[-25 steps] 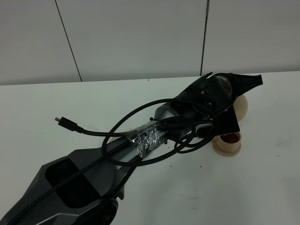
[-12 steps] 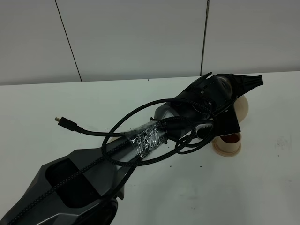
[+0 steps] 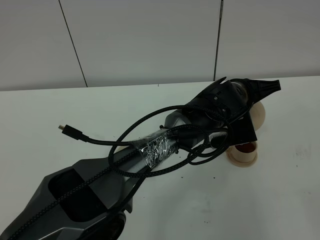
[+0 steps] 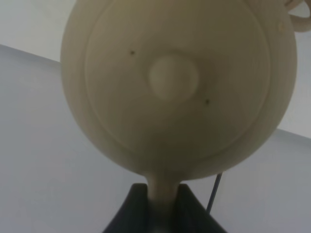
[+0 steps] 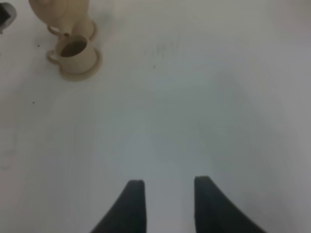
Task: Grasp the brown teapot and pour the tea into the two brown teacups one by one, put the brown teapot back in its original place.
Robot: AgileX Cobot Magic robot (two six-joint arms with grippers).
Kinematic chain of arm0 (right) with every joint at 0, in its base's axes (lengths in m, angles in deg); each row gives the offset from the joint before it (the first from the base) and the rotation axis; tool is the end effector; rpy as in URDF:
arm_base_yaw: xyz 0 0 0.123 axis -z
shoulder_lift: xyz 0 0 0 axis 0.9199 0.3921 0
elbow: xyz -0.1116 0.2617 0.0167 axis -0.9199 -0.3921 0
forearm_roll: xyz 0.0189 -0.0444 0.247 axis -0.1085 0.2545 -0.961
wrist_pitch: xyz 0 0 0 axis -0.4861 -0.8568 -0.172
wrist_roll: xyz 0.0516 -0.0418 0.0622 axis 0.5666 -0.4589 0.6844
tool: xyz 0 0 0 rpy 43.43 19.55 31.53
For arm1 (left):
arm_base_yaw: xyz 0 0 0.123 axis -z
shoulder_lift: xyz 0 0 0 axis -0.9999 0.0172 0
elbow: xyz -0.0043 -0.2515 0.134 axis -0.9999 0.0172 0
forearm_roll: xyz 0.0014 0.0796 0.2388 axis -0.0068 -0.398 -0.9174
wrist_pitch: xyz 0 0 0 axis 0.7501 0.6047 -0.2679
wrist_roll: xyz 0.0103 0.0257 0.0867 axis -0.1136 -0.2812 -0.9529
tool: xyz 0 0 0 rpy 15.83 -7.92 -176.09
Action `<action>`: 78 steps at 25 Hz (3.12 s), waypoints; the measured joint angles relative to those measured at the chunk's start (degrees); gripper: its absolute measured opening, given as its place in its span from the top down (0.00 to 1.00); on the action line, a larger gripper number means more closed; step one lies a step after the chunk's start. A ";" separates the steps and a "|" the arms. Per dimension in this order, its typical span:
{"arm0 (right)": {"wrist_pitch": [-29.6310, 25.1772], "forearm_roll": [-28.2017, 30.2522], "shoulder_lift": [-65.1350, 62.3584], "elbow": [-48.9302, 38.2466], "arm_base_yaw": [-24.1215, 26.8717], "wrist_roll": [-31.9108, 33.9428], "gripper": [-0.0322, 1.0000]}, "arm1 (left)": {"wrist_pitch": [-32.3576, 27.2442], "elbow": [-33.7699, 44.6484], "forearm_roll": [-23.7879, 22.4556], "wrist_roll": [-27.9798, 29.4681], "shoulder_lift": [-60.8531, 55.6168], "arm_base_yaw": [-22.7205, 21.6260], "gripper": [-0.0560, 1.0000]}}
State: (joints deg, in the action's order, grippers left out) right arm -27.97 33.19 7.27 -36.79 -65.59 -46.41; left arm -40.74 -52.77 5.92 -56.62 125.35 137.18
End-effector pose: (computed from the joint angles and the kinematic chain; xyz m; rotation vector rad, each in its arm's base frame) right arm 0.0040 0.0071 0.2723 0.0719 2.1160 0.1250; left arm 0.4076 -0.4131 0.1999 2.4021 -0.0403 1.2329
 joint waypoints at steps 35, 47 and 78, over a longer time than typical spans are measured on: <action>0.00 0.00 0.00 0.00 0.00 0.00 0.74 | -2.86 0.00 4.14 8.77 -0.28 -2.39 0.79; 0.00 0.00 0.00 0.00 0.00 0.00 0.74 | -8.32 0.04 4.37 14.80 -4.49 -2.97 0.79; 0.00 0.00 0.00 0.00 0.00 0.00 0.74 | -34.54 -0.25 10.81 63.10 -5.08 -3.05 0.79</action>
State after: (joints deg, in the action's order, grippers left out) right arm -27.97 33.19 7.27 -36.79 -65.59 -46.41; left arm -75.29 -53.02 16.73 6.48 120.27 134.13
